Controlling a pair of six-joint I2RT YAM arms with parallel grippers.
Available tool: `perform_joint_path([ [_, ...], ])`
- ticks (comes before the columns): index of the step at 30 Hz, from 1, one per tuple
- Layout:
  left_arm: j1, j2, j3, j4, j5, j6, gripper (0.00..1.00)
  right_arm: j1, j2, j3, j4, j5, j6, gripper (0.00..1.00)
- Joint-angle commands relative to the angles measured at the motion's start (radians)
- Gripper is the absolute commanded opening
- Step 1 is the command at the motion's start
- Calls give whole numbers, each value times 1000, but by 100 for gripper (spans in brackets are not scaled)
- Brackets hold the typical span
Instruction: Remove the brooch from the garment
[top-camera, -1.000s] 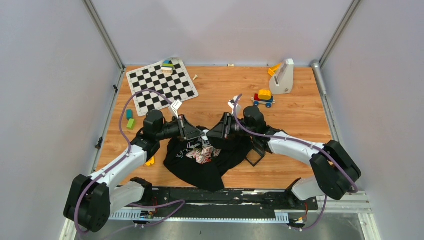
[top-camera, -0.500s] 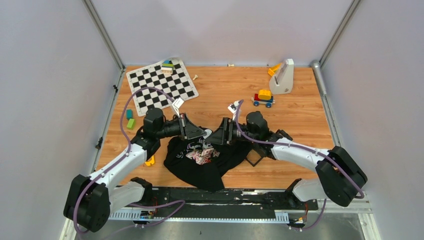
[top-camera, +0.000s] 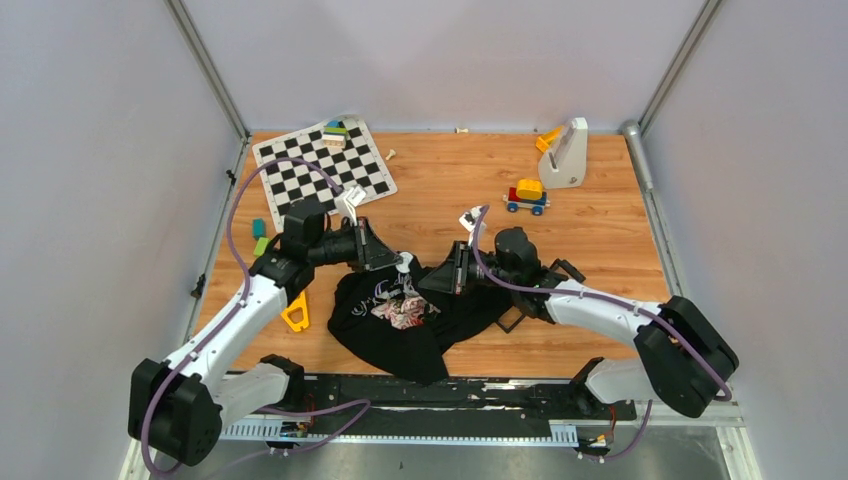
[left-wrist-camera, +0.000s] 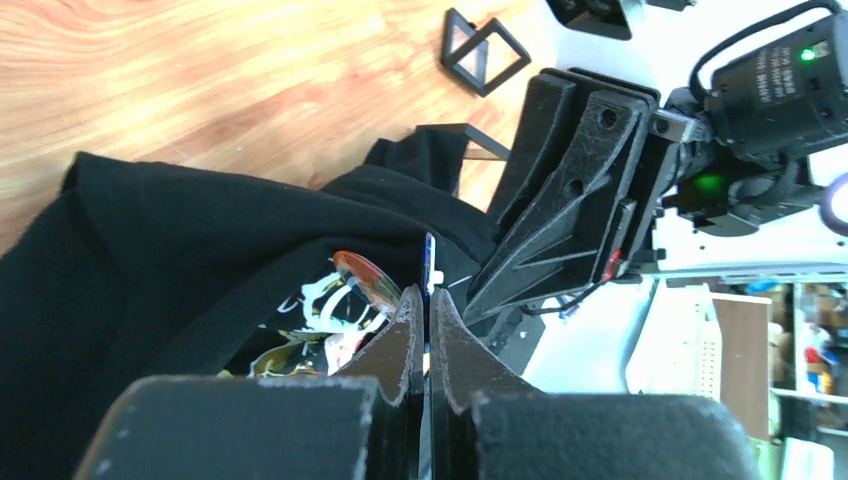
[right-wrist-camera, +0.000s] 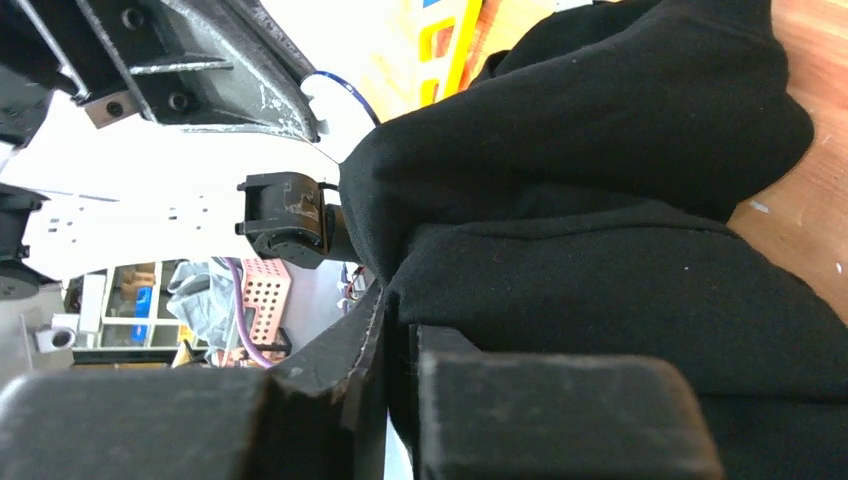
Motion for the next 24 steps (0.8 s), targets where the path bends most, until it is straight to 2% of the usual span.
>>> perform_joint_path([
  [1, 7, 21, 126, -292, -90, 200, 0, 4, -1, 96, -74, 32, -42, 0],
  [7, -8, 54, 187, -504, -183, 319, 0, -16, 51, 260, -143, 56, -67, 0],
  [12, -9, 55, 186, -527, -152, 335, 0, -71, 111, 385, -219, 46, -65, 1],
  [13, -8, 42, 183, -522, -145, 332, 0, -85, 119, 403, -247, 50, -64, 5],
  [14, -7, 36, 183, -514, -130, 327, 0, -104, 121, 413, -268, 50, -60, 14],
  [17, 5, 12, 176, -491, -63, 316, 0, -131, 96, 397, -311, 60, -71, 54],
  [19, 23, 15, 167, -456, 22, 302, 0, -134, 51, 350, -312, 73, -88, 69],
  [21, 42, 22, 157, -413, 106, 279, 0, -134, 7, 317, -306, 67, -104, 75],
  [24, 64, 30, 154, -335, 194, 234, 0, -136, -66, 248, -278, 19, -141, 75],
])
